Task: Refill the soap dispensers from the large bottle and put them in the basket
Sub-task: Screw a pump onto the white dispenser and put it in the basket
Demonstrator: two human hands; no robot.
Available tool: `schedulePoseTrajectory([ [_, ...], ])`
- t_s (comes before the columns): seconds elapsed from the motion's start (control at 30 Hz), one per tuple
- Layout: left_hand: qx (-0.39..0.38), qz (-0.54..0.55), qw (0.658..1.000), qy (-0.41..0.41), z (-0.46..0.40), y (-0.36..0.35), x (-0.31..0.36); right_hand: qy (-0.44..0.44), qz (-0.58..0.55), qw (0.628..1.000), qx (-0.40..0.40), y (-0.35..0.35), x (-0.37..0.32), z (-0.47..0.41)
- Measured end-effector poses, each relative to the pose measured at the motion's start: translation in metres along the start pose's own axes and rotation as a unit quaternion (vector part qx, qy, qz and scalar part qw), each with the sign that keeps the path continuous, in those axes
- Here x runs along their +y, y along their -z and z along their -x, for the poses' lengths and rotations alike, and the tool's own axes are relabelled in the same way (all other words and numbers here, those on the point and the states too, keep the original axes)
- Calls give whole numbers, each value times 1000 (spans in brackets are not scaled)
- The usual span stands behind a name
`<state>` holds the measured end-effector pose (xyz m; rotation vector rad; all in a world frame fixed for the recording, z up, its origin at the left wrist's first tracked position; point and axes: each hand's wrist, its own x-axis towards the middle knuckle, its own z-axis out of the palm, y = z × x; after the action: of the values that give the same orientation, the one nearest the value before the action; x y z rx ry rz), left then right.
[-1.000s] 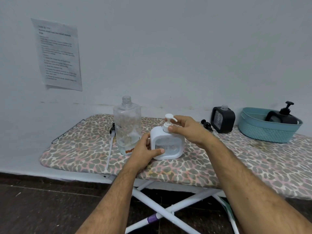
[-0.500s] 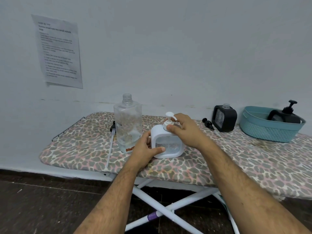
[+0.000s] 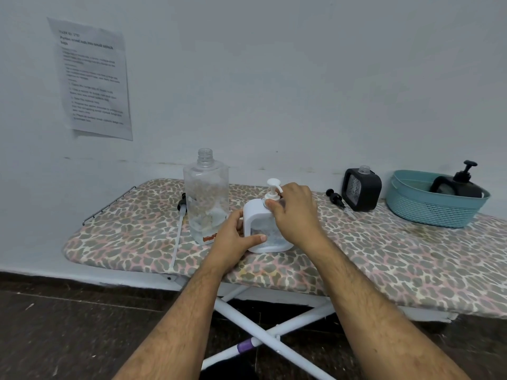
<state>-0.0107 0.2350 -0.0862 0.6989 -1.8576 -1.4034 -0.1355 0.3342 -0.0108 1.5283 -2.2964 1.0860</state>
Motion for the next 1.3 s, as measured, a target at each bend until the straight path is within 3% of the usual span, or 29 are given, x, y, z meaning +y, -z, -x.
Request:
schedulePoseTrajectory([
  [0.5,2,-3,1000,-2,1,-1,1,-61,65,995,50,-5,-17,10],
  [0.73,-6,2,1000,-5,3,0,4,-70,75,994,25,-7,-18,10],
  [0.8,-9,9,1000,-5,4,1,5,-67,40,997,-4,-3,-14,8],
  [0.9,-14,21,1000,-3,4,1,6,-70,-101,991,-48,5,3,6],
  [1.03,-19,18,1000,-5,5,0,6,-121,-298,935,-147,16,33,13],
  [1.13,-25,10,1000,-8,5,0,6,-127,-344,911,-187,16,49,19],
  [1.3,-10,-8,1000,-28,9,0,12,-116,-363,907,-177,19,54,20],
])
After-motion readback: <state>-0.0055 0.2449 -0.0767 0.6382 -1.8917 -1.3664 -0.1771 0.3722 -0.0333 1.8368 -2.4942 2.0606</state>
